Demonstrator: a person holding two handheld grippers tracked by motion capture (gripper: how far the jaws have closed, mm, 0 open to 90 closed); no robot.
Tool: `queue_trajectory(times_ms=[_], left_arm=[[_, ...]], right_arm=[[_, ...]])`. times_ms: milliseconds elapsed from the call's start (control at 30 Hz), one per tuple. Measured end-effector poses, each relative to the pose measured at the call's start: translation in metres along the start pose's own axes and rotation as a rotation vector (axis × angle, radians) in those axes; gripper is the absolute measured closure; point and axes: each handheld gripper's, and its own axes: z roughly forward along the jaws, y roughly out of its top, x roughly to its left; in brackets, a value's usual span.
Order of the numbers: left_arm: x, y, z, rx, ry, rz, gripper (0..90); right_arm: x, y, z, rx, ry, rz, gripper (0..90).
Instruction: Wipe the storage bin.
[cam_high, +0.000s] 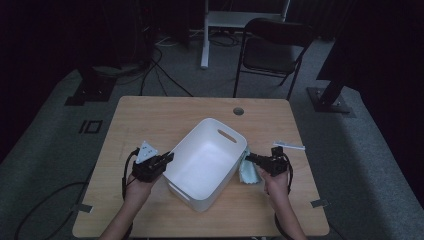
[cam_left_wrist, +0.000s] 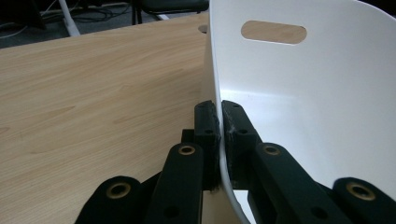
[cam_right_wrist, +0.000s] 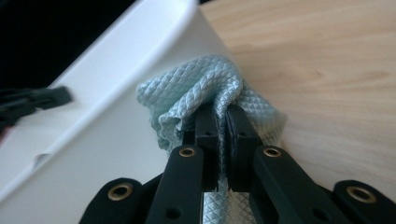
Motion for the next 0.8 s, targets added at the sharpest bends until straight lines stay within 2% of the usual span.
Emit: queue_trajectory(times_ms=[100,167,233,400,800], left_arm=[[-0.001,0.0,0.0,-0.002,0.002,0.0,86.2],[-0.001,0.0,0.001,0.0,0.004,0.008,86.2],[-0.002,0.001,0.0,0.003,0.002,0.016,86.3],[-0.002,0.0,0.001,0.002,0.0,0.022,86.3],[-0.003,0.001,0.001,0.005,0.001,0.023,86.1]], right_arm=[[0.01,0.004,-0.007,-0.019,0.031,-0.018,85.5],[0.016,0.006,-0.01,-0.024,0.033,-0.031,85.5],[0.019,0.006,-0.01,-0.023,0.013,-0.048,85.5],[0.014,0.004,-0.008,-0.031,0.011,-0.031,85.5],[0.006,-0.002,0.001,0.01,-0.022,-0.03,85.4]])
